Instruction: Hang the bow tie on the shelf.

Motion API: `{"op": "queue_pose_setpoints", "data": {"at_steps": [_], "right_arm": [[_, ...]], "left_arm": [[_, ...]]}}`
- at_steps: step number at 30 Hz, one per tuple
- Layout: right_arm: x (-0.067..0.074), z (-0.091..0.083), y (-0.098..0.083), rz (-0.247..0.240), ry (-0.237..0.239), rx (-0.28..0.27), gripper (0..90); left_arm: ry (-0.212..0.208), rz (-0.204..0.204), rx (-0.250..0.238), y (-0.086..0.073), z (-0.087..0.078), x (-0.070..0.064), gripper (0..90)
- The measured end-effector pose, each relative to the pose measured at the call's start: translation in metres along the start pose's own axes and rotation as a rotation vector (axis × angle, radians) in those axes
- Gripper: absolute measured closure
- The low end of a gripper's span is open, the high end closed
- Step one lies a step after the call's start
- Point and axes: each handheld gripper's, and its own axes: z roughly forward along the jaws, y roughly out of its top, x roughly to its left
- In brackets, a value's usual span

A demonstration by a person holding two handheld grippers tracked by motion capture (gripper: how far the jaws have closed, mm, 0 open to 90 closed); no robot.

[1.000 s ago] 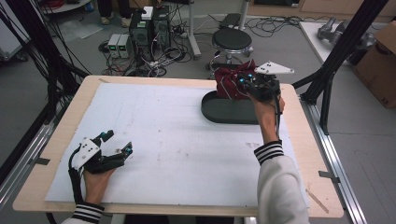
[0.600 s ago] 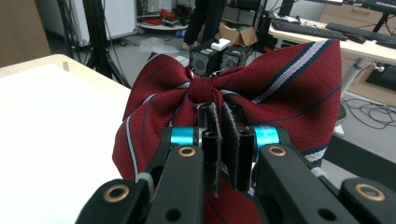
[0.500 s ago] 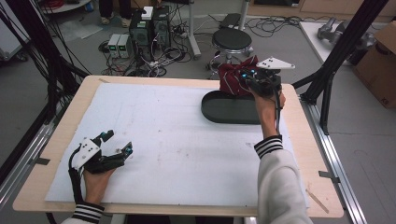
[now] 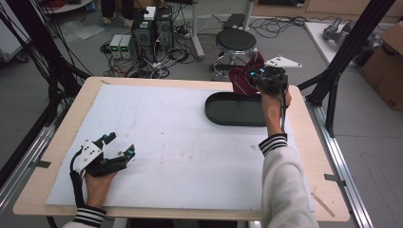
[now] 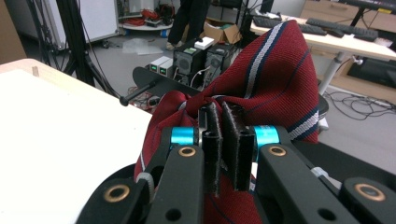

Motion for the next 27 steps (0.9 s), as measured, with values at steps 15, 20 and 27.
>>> {"op": "queue_pose_setpoints", "data": {"at_steps": [15,20,27], "right_arm": [[-0.003,0.015,-0.008,0.016,0.002,0.021,86.1],[-0.006,0.016,-0.010,0.026,0.007,0.033,86.0],[-0.004,0.017,-0.010,0.019,0.020,0.039,85.8]], "left_arm": [[0.001,0.003,0.000,0.000,0.000,0.000,14.4],[0.002,0.003,0.000,0.000,0.000,0.000,14.4],[0.003,0.005,0.000,0.000,0.000,0.000,14.4]]}}
